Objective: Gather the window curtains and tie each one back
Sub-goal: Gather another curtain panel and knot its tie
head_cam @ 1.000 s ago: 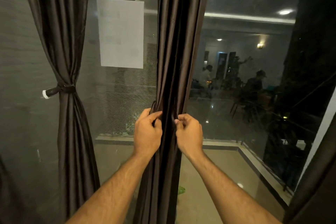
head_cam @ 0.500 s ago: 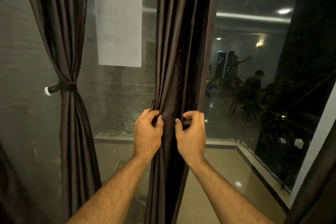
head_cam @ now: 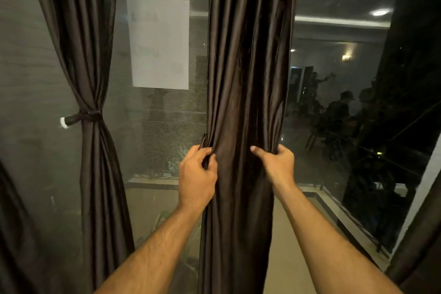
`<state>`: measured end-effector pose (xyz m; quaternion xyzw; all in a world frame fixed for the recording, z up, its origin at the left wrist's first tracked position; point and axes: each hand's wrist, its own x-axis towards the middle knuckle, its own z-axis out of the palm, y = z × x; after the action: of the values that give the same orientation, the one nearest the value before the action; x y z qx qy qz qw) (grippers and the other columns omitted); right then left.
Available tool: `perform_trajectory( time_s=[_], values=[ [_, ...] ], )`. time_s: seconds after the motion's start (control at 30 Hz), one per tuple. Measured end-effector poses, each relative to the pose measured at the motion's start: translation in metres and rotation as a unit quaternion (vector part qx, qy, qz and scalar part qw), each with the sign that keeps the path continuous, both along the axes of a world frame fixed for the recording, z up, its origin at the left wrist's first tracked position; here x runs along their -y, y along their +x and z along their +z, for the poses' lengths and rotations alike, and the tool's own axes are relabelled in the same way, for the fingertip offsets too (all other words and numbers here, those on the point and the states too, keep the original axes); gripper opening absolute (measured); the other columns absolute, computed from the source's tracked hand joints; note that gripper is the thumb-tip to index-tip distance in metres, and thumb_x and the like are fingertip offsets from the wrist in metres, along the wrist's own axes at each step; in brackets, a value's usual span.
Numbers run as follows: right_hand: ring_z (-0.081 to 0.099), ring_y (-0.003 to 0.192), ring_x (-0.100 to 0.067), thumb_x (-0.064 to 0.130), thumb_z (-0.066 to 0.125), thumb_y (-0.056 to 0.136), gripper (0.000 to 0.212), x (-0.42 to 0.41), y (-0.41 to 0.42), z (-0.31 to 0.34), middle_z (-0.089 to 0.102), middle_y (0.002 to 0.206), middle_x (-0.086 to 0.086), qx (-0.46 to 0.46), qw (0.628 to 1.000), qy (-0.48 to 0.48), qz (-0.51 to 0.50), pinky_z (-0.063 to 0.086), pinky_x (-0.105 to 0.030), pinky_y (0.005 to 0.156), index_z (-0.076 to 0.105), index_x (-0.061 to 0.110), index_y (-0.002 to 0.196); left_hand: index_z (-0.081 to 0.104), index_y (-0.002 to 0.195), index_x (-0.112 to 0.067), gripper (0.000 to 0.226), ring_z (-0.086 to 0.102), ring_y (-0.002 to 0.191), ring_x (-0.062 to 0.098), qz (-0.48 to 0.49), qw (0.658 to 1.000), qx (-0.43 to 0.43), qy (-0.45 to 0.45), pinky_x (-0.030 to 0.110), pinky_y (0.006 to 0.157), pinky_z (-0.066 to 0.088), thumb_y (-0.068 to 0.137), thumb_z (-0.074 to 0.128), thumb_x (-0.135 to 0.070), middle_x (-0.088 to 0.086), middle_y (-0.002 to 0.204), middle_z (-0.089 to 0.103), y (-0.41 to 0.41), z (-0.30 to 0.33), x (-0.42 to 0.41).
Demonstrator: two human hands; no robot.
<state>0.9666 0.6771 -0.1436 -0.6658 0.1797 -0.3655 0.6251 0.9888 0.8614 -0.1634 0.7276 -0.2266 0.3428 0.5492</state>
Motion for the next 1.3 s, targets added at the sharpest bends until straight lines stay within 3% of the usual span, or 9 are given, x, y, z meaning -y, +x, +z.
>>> perform_trajectory(
  time_s=[0.1, 0.3, 0.47, 0.63, 0.8, 0.87, 0.93, 1.1, 1.3],
  values=[
    [0.077, 0.082, -0.019, 0.009, 0.078, 0.087, 0.002, -0.011, -0.007, 0.001, 0.08, 0.087, -0.007, -0.001, 0.994, 0.016, 0.104, 0.063, -0.028, 0.074, 0.079, 0.01, 0.089, 0.073, 0.113, -0.005, 0.019, 0.06, 0.085, -0.009, -0.005, 1.0, -0.005, 0.003, 0.002, 0.075, 0.044, 0.096, 0.065, -0.008, -0.011, 0.096, 0.06, 0.001, -0.002, 0.005],
    [0.068, 0.069, -0.019, 0.0, 0.061, 0.081, 0.022, -0.024, -0.01, 0.005, 0.073, 0.076, -0.008, -0.01, 0.971, 0.098, 0.219, 0.051, -0.031, 0.068, 0.078, 0.009, 0.071, 0.073, 0.115, -0.005, 0.026, 0.062, 0.088, 0.0, -0.025, 1.0, -0.001, 0.01, 0.004, 0.078, 0.046, 0.095, 0.068, -0.021, -0.009, 0.1, 0.061, -0.002, -0.005, 0.013],
    [0.066, 0.071, -0.021, 0.006, 0.05, 0.085, 0.029, -0.037, -0.013, 0.009, 0.072, 0.086, -0.011, -0.015, 0.94, 0.147, 0.307, 0.051, -0.031, 0.066, 0.076, 0.003, 0.098, 0.075, 0.118, -0.017, 0.033, 0.065, 0.107, 0.003, -0.115, 0.992, 0.032, 0.027, 0.017, 0.093, 0.053, 0.088, 0.073, -0.03, -0.01, 0.115, 0.063, -0.015, -0.008, 0.018],
    [0.058, 0.06, -0.014, 0.017, 0.059, 0.078, 0.009, -0.033, -0.012, 0.003, 0.067, 0.07, -0.001, 0.012, 0.967, 0.117, 0.227, 0.042, -0.03, 0.065, 0.065, 0.011, 0.076, 0.078, 0.105, -0.007, 0.016, 0.065, 0.094, 0.004, -0.06, 0.998, 0.026, 0.022, 0.018, 0.084, 0.054, 0.094, 0.066, -0.009, -0.006, 0.107, 0.065, -0.009, -0.009, 0.021],
    [0.061, 0.073, 0.006, 0.009, 0.074, 0.091, 0.03, -0.021, -0.019, -0.011, 0.06, 0.1, -0.002, 0.035, 0.995, -0.066, -0.061, 0.044, -0.009, 0.063, 0.057, 0.012, 0.115, 0.077, 0.101, -0.004, 0.015, 0.062, 0.085, 0.003, -0.026, 1.0, 0.017, 0.002, 0.004, 0.074, 0.044, 0.094, 0.064, -0.005, -0.005, 0.102, 0.064, -0.012, -0.011, 0.016],
    [0.059, 0.068, 0.005, 0.004, 0.074, 0.089, 0.028, -0.026, -0.026, -0.013, 0.058, 0.097, -0.004, 0.095, 0.982, -0.116, -0.118, 0.044, -0.013, 0.064, 0.054, 0.013, 0.106, 0.077, 0.106, -0.004, 0.017, 0.063, 0.087, 0.005, -0.019, 1.0, 0.021, -0.004, 0.009, 0.077, 0.048, 0.095, 0.063, -0.004, -0.003, 0.104, 0.064, -0.012, -0.013, 0.016],
    [0.06, 0.066, -0.002, 0.002, 0.073, 0.09, 0.019, -0.034, -0.028, -0.016, 0.062, 0.084, -0.001, 0.138, 0.976, -0.162, -0.041, 0.051, -0.023, 0.065, 0.058, 0.013, 0.096, 0.076, 0.109, -0.004, 0.02, 0.064, 0.092, 0.008, -0.014, 0.999, 0.035, -0.006, 0.017, 0.083, 0.052, 0.094, 0.063, -0.003, 0.0, 0.107, 0.065, -0.013, -0.014, 0.018],
    [0.073, 0.098, -0.003, 0.026, 0.075, 0.094, 0.03, -0.065, -0.033, 0.003, 0.077, 0.107, 0.002, 0.095, 0.963, -0.175, 0.182, 0.058, -0.021, 0.086, 0.069, 0.012, 0.12, 0.076, 0.114, -0.011, 0.027, 0.066, 0.093, 0.007, -0.069, 0.997, 0.037, 0.01, 0.02, 0.082, 0.054, 0.088, 0.066, -0.011, -0.007, 0.105, 0.065, -0.023, -0.011, 0.021],
    [0.075, 0.085, -0.017, 0.009, 0.059, 0.1, 0.019, -0.052, -0.027, 0.011, 0.078, 0.087, -0.001, 0.066, 0.971, -0.207, 0.1, 0.06, -0.049, 0.083, 0.076, 0.013, 0.094, 0.068, 0.088, -0.017, 0.008, 0.061, 0.068, 0.005, -0.077, 0.996, 0.013, -0.03, 0.017, 0.063, 0.045, 0.082, 0.063, -0.019, -0.008, 0.079, 0.067, -0.037, -0.004, 0.001]
  ],
)
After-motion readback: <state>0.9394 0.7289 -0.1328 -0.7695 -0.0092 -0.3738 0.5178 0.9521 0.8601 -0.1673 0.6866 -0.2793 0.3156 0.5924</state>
